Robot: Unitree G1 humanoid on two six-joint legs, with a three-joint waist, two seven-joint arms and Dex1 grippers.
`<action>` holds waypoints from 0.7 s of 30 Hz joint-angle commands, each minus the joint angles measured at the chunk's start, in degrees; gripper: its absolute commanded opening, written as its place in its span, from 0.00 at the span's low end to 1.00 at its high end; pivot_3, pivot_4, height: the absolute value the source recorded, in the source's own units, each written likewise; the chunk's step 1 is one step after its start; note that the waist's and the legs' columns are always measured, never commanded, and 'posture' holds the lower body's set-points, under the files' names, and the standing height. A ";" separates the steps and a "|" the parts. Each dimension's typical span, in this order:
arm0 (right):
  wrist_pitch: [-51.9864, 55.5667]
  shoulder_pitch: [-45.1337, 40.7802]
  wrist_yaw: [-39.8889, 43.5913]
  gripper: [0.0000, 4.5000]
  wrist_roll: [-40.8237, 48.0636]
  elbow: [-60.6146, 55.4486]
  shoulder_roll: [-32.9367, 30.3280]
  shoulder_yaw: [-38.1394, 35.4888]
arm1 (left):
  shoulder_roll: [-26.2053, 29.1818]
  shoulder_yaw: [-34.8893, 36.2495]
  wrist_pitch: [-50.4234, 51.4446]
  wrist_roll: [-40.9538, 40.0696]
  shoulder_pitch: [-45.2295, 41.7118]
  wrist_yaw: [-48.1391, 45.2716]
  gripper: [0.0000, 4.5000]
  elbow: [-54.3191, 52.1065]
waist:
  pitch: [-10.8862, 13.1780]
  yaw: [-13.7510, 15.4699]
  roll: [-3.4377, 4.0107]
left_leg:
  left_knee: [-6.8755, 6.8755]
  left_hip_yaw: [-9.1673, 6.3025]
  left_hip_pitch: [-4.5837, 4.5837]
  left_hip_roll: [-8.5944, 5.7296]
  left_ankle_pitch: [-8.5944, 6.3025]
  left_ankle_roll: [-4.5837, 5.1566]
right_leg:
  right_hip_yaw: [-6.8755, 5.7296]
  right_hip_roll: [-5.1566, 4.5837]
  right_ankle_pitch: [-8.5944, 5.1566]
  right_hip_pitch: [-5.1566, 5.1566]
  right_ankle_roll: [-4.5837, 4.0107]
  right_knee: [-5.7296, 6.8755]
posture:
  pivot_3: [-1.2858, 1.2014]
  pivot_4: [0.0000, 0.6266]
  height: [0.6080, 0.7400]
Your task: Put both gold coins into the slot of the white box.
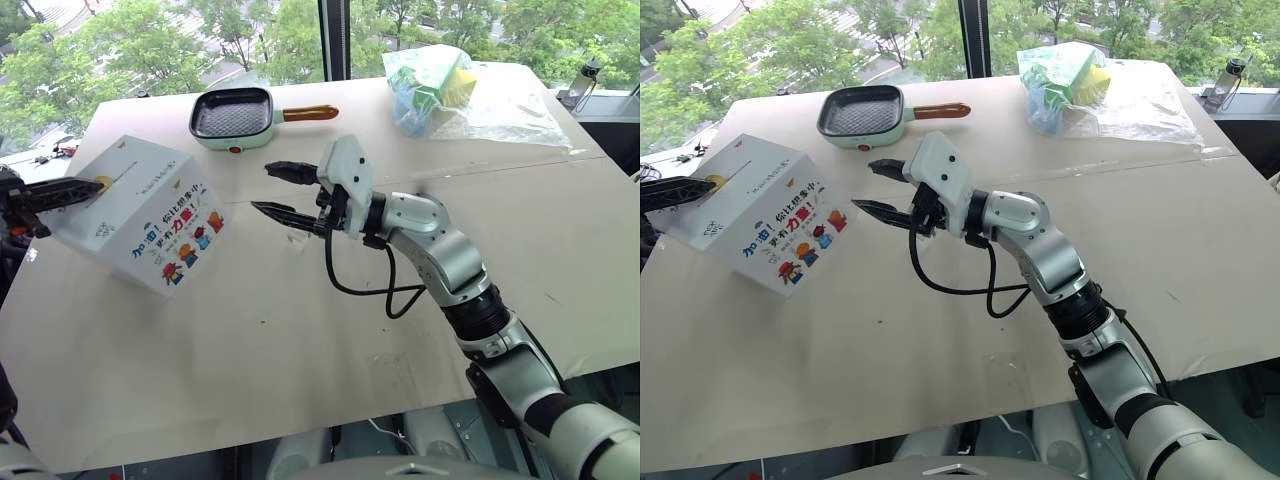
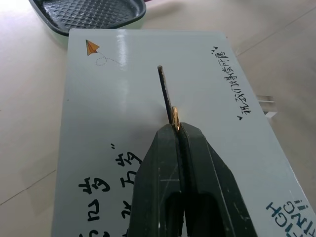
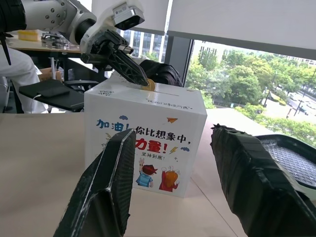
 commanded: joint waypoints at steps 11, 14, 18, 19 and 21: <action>-0.43 1.12 0.79 0.59 1.99 -3.19 0.36 -1.75 | -3.11 7.78 2.35 -4.23 6.91 1.62 0.56 -13.14 | -0.03 0.04 0.02 | 0.09 -0.01 0.06 0.00 0.01 -0.01 | 0.00 -0.02 0.00 0.04 0.00 0.27 | 0.52 0.24 0.85; 1.30 4.06 3.81 0.59 7.78 -6.13 -2.05 -5.80 | -4.45 14.01 8.56 -10.56 9.79 2.97 0.56 -23.20 | -0.02 0.07 -0.02 | 0.09 -0.02 -0.03 0.00 0.01 -0.01 | -0.02 -0.04 0.00 0.00 -0.01 0.22 | 0.52 0.24 0.85; 2.20 11.94 10.74 0.59 11.79 -8.33 -10.75 -9.45 | -10.93 21.89 18.81 -20.59 18.09 11.44 0.56 -48.78 | -0.10 0.56 -0.17 | 0.18 -0.32 -0.40 0.00 0.00 0.00 | -0.21 -0.14 0.01 0.01 0.01 -0.15 | 0.52 0.24 0.85; 1.83 14.28 12.28 0.59 11.54 -8.14 -13.42 -9.89 | -13.84 22.96 20.50 -22.49 20.99 15.11 0.56 -55.72 | -0.10 0.74 -0.15 | 0.19 -0.33 -0.43 -0.03 -0.01 0.02 | -0.30 -0.20 0.01 0.03 0.02 -0.19 | 0.52 0.24 0.85; -0.51 19.01 14.33 0.59 11.29 -7.00 -17.16 -11.47 | -20.22 23.51 21.21 -23.51 28.50 22.03 0.56 -68.38 | -0.11 0.97 -0.08 | 0.18 -0.24 -0.43 -0.08 -0.08 0.13 | -0.46 -0.31 0.02 0.04 0.03 -0.28 | 0.52 0.24 0.85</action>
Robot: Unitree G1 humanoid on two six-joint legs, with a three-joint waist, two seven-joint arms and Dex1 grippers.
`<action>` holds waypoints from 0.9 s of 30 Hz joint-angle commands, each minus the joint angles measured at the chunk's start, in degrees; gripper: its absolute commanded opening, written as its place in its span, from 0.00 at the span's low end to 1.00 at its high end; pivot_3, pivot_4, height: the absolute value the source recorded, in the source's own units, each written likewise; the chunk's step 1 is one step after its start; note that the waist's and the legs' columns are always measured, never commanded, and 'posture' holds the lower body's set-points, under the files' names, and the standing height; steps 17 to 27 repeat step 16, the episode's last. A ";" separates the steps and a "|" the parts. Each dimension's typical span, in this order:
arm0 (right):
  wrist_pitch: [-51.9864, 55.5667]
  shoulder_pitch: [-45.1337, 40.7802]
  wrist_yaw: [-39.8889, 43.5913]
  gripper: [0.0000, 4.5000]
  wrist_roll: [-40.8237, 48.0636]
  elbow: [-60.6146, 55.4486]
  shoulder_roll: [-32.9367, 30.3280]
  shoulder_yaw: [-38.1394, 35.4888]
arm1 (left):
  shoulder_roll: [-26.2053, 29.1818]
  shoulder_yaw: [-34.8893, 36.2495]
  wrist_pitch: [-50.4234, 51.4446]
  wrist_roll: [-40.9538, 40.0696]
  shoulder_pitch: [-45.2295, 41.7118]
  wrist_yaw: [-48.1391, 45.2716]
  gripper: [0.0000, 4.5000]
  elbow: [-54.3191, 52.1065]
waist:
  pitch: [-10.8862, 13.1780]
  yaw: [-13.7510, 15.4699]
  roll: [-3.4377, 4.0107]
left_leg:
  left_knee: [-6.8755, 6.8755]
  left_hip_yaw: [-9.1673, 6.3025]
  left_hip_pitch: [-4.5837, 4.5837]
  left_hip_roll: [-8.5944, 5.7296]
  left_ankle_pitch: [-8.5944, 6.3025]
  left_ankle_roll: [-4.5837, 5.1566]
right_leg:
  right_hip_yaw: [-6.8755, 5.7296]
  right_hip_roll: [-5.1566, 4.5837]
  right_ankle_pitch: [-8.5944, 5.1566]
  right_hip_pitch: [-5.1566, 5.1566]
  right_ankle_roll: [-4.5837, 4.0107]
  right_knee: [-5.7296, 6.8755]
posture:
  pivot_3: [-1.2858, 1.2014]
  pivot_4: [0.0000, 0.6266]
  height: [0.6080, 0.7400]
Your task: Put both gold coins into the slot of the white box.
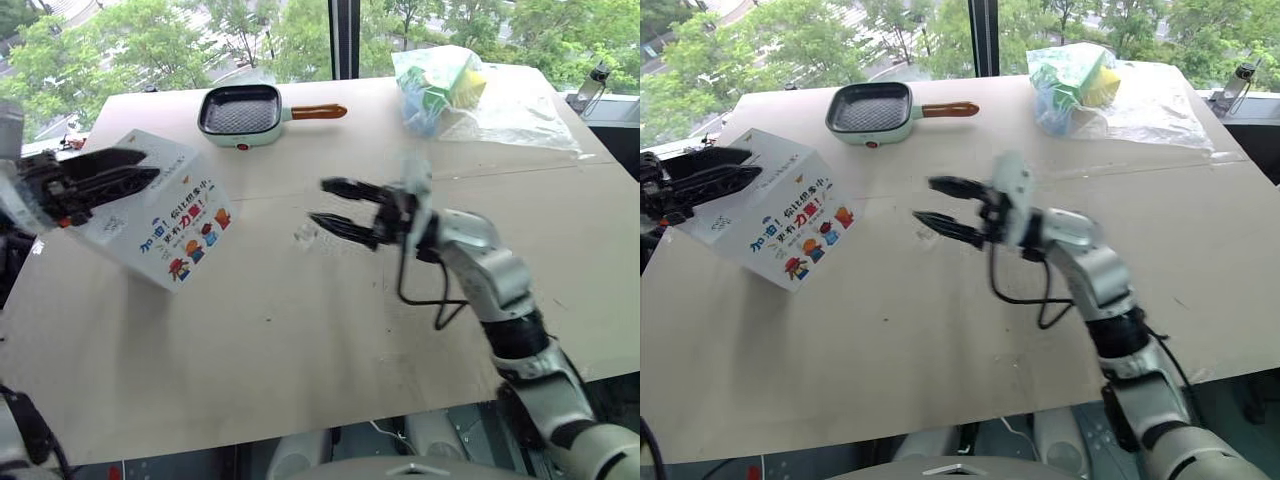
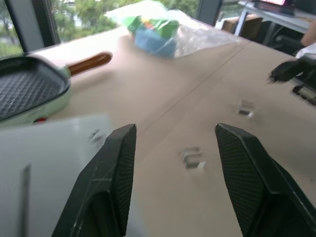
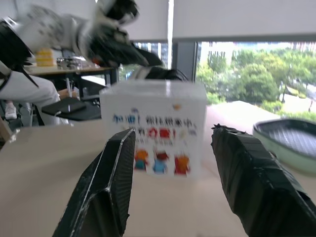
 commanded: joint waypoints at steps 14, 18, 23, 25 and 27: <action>-19.07 21.90 7.07 0.59 -4.82 11.50 -13.72 -8.61 | -36.06 -17.61 -24.46 20.58 37.38 33.57 0.56 -24.53 | 0.23 2.17 0.33 | -0.11 0.67 1.60 0.48 -0.08 0.05 | 0.31 0.18 0.18 1.46 -0.33 -0.09 | 0.52 0.24 0.85; -19.67 21.63 6.72 0.59 -4.80 12.72 -13.37 -8.84 | -35.03 -18.01 -24.26 20.34 37.89 32.94 0.56 -23.99 | 0.24 2.22 0.34 | -0.11 0.86 2.16 0.87 -0.09 0.07 | -0.01 0.21 -0.04 2.27 -0.31 -0.44 | 0.52 0.24 0.85; -19.67 21.63 6.72 0.59 -4.80 12.72 -13.37 -8.84 | -35.03 -18.01 -24.26 20.34 37.89 32.94 0.56 -23.99 | 0.24 2.22 0.34 | -0.11 0.86 2.16 0.87 -0.09 0.07 | -0.01 0.21 -0.04 2.27 -0.31 -0.44 | 0.52 0.24 0.85; -19.67 21.63 6.72 0.59 -4.80 12.72 -13.37 -8.84 | -35.03 -18.01 -24.26 20.34 37.89 32.94 0.56 -23.99 | 0.24 2.22 0.34 | -0.11 0.86 2.16 0.87 -0.09 0.07 | -0.01 0.21 -0.04 2.27 -0.31 -0.44 | 0.52 0.24 0.85; -19.67 21.63 6.72 0.59 -4.80 12.72 -13.37 -8.84 | -35.03 -18.01 -24.26 20.34 37.89 32.94 0.56 -23.99 | 0.24 2.22 0.34 | -0.11 0.86 2.16 0.87 -0.09 0.07 | -0.01 0.21 -0.04 2.27 -0.31 -0.44 | 0.52 0.24 0.85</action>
